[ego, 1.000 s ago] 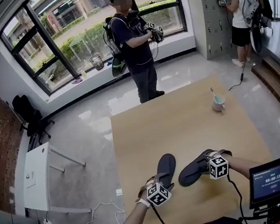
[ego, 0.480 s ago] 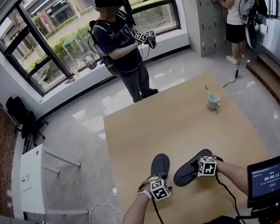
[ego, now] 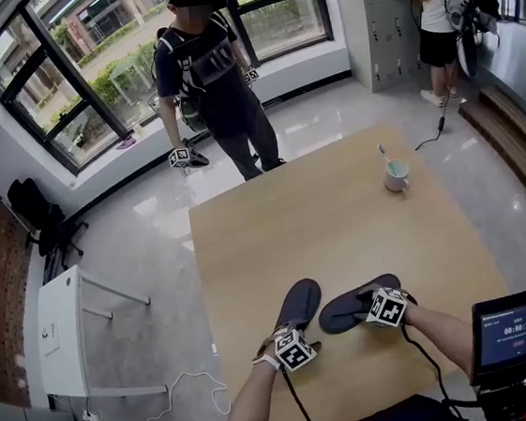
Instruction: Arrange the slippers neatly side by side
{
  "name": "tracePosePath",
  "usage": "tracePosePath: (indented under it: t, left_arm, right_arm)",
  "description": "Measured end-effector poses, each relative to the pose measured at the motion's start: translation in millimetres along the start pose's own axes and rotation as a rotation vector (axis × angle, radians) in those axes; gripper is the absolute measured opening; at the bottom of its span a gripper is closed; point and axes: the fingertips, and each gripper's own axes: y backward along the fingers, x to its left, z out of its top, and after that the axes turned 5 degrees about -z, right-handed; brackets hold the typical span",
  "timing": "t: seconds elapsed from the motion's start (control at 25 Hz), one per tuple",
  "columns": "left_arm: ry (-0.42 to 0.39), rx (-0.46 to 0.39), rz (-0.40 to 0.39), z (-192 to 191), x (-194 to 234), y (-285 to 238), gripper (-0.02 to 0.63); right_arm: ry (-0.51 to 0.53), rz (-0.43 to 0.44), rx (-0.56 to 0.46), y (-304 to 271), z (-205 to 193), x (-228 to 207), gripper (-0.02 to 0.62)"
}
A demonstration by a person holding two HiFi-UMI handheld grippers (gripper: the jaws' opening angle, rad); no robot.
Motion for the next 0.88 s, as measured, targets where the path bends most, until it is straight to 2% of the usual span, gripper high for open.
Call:
tracePosePath:
  t: [0.24, 0.48, 0.64, 0.72, 0.88]
  left_arm:
    - [0.129, -0.044, 0.01, 1, -17, -4, 0.357]
    - [0.215, -0.071, 0.059, 11, -22, -9, 0.357]
    - [0.345, -0.129, 0.091, 20, -26, -11, 0.357]
    - [0.399, -0.15, 0.106, 23, -26, -12, 0.357]
    - [0.483, -0.166, 0.125, 29, -28, -12, 0.357]
  right_arm:
    - [-0.146, -0.065, -0.001, -3, -7, -4, 0.227]
    - [-0.335, -0.202, -0.024, -4, -10, -18, 0.225]
    - [-0.448, -0.279, -0.003, -3, -13, -23, 0.225]
    - [-0.543, -0.316, -0.003, -3, -19, -27, 0.224]
    - [-0.822, -0.379, -0.02, -2, -30, -33, 0.221]
